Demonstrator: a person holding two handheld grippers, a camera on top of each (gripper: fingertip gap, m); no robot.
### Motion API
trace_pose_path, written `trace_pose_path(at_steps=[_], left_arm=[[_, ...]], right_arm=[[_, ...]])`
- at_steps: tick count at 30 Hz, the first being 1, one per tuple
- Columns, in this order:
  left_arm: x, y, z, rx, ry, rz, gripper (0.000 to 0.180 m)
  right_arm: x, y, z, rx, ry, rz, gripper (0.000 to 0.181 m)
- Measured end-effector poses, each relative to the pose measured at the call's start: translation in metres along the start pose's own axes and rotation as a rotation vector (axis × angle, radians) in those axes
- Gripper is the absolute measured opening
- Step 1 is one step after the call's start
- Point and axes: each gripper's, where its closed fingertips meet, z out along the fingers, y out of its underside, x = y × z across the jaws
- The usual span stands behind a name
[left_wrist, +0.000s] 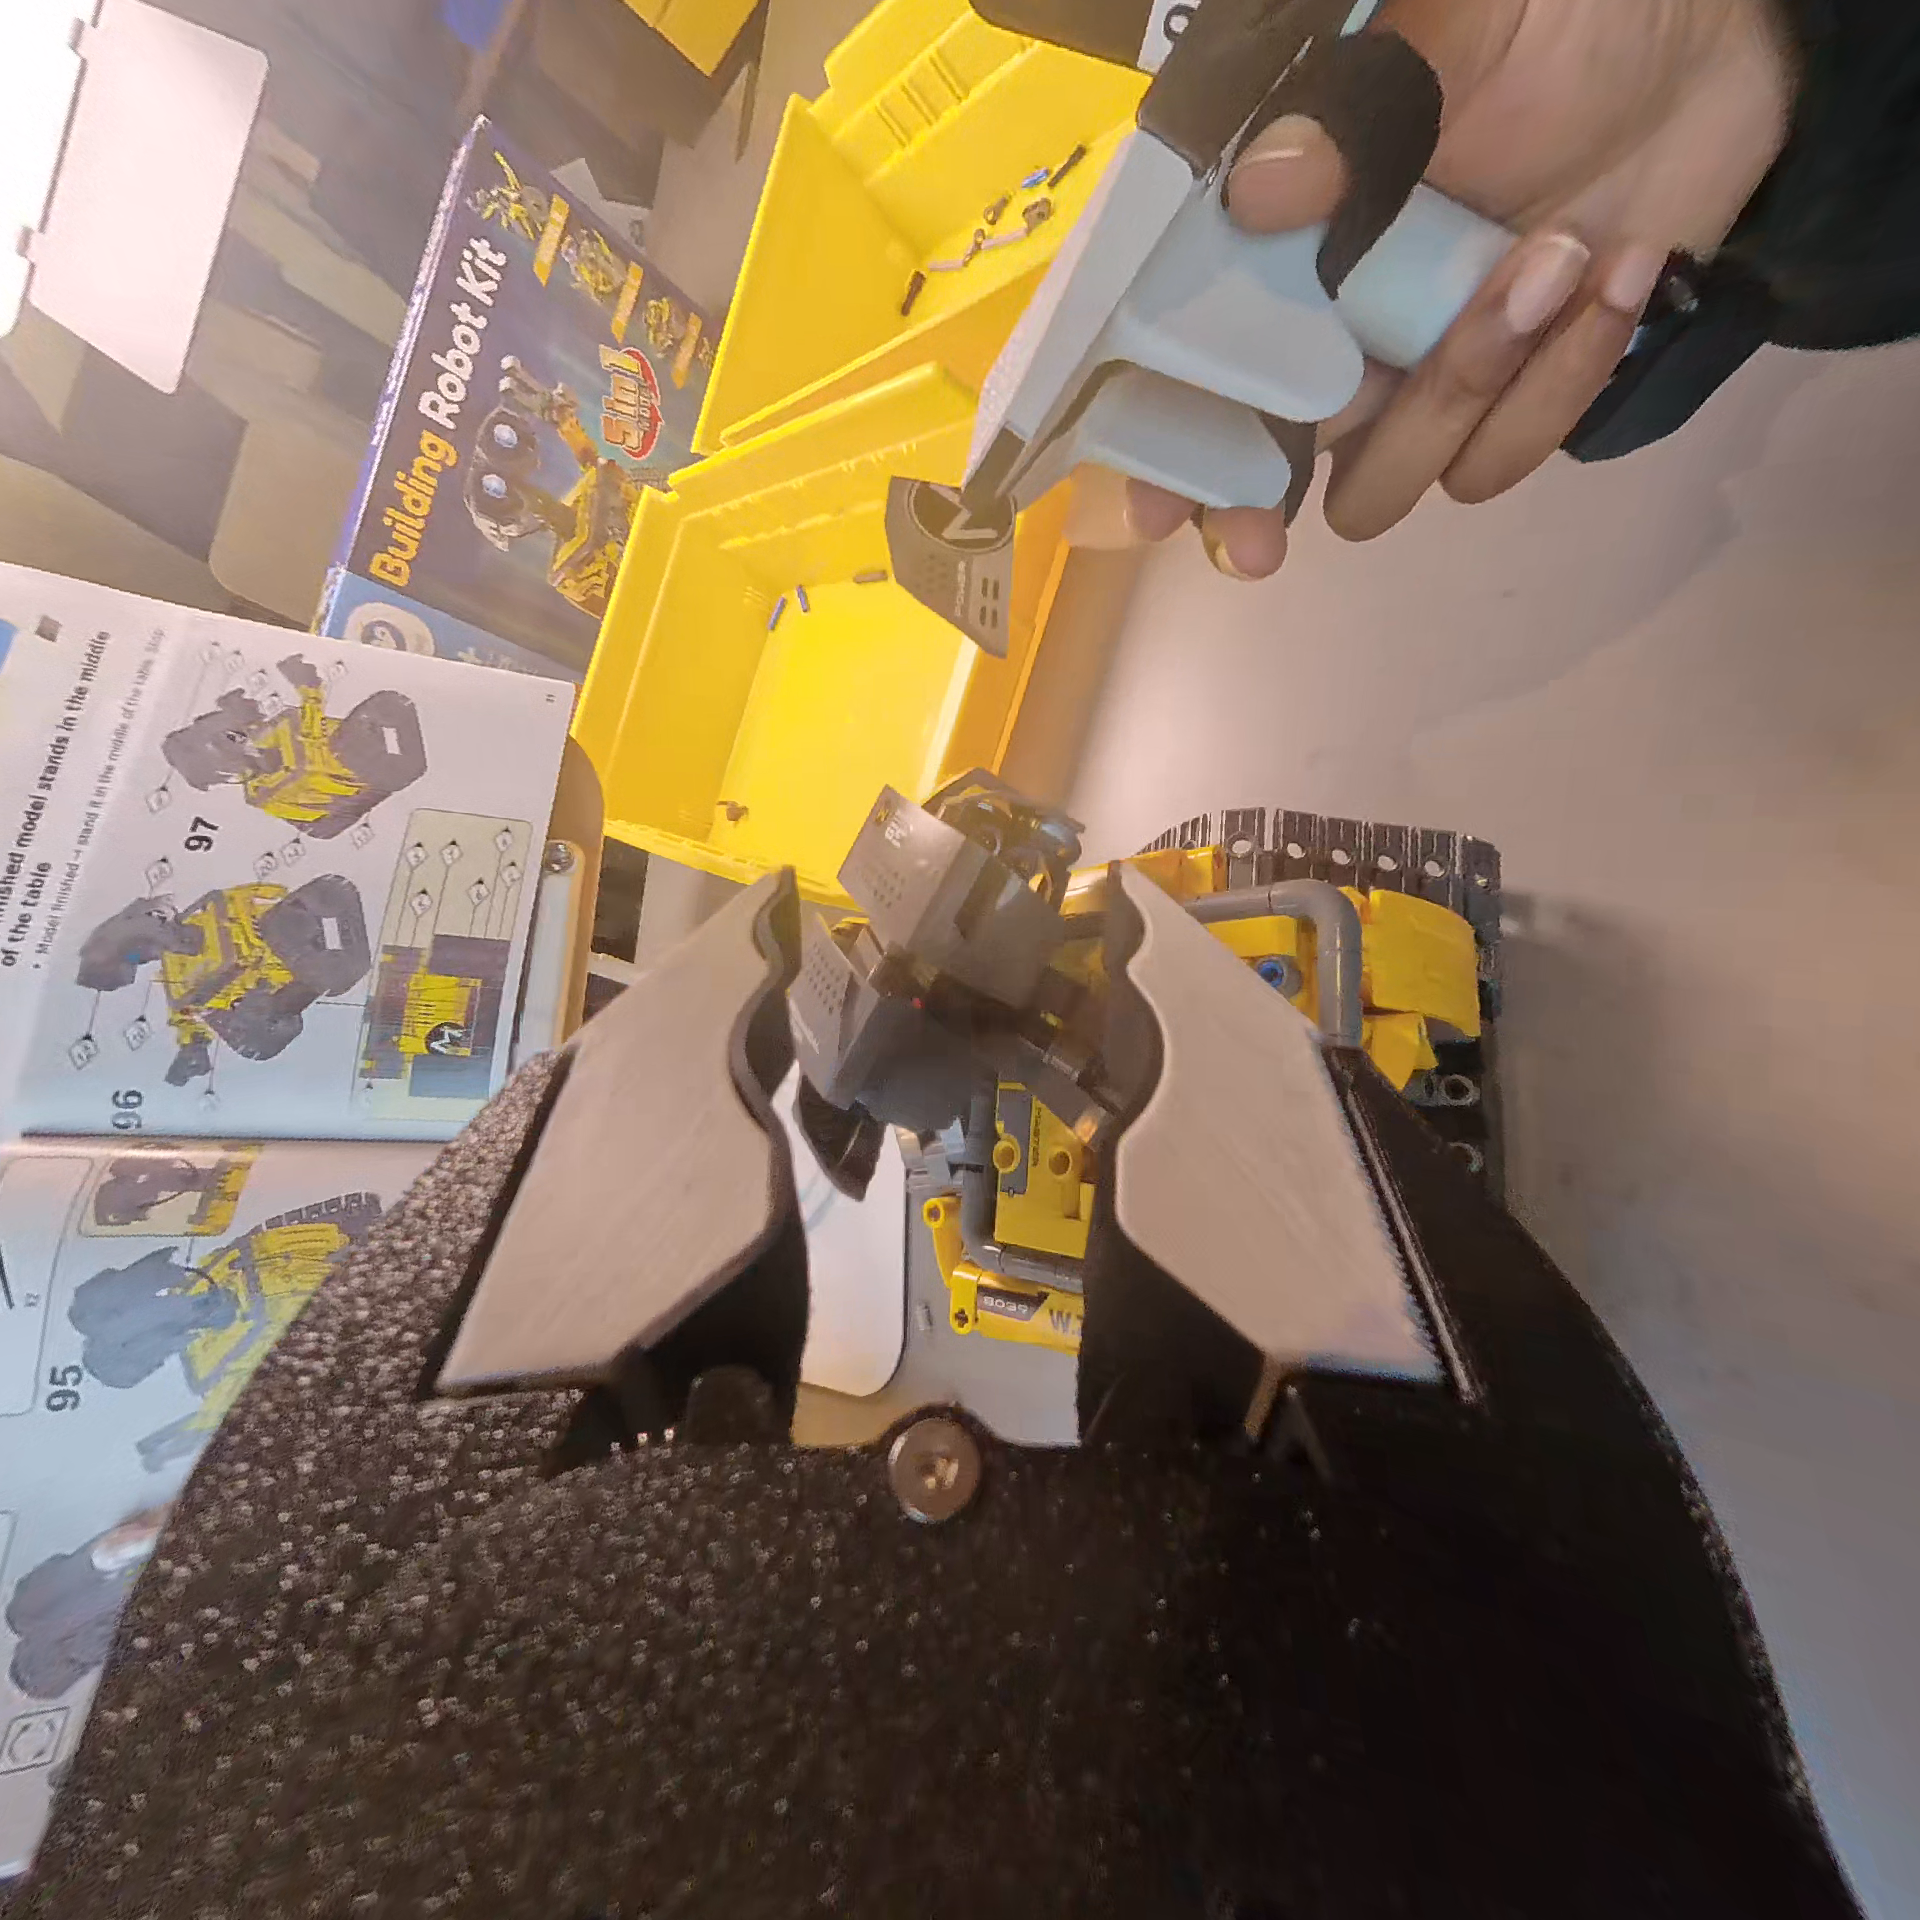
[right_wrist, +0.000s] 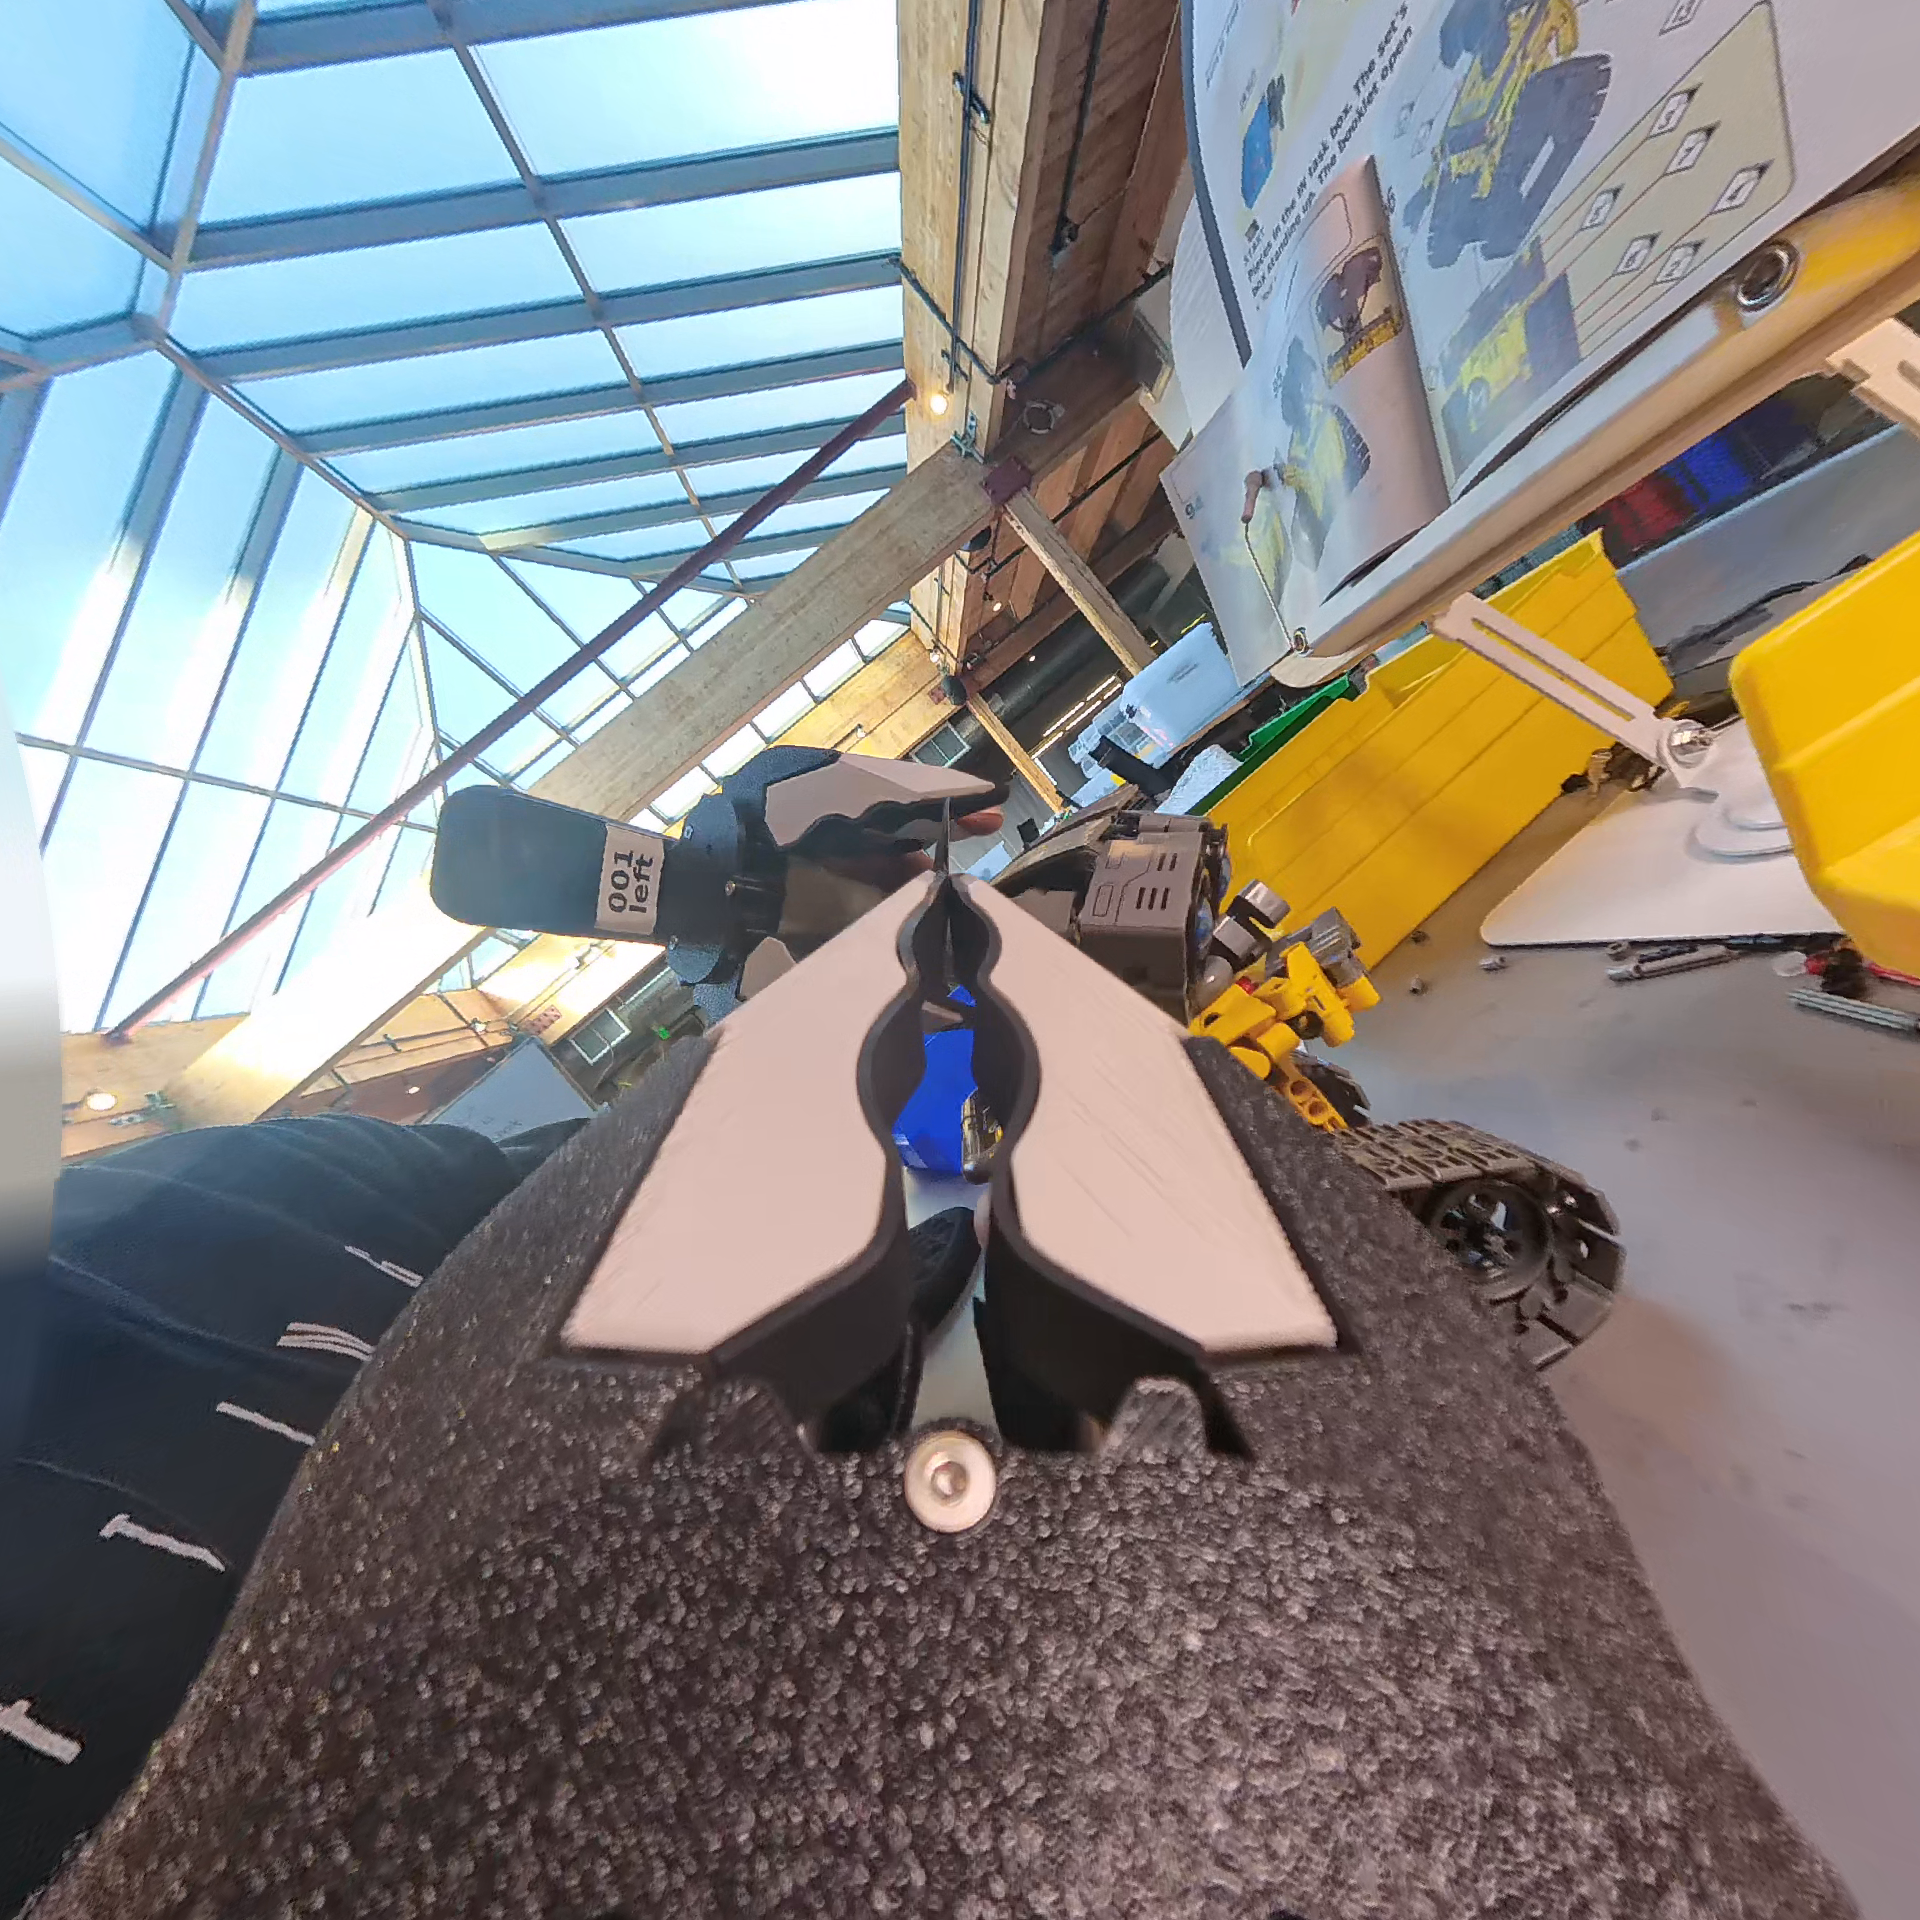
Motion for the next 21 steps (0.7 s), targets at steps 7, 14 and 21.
trace_pose_path(at_steps=[7, 14, 21], left_arm=[[-0.002, 0.011, 0.018, -0.083, -0.056, 0.114, 0.038], [0.006, 0.004, -0.008, 0.312, -0.204, -0.139, 0.033], [0.006, 0.005, -0.023, 0.403, -0.302, -0.147, 0.033]], right_arm=[[-0.006, -0.001, -0.001, 0.003, -0.010, -0.024, 0.000], [-0.027, 0.007, 0.005, 0.017, -0.061, 0.005, 0.000], [-0.044, 0.044, 0.030, -0.022, -0.100, 0.073, 0.000]])
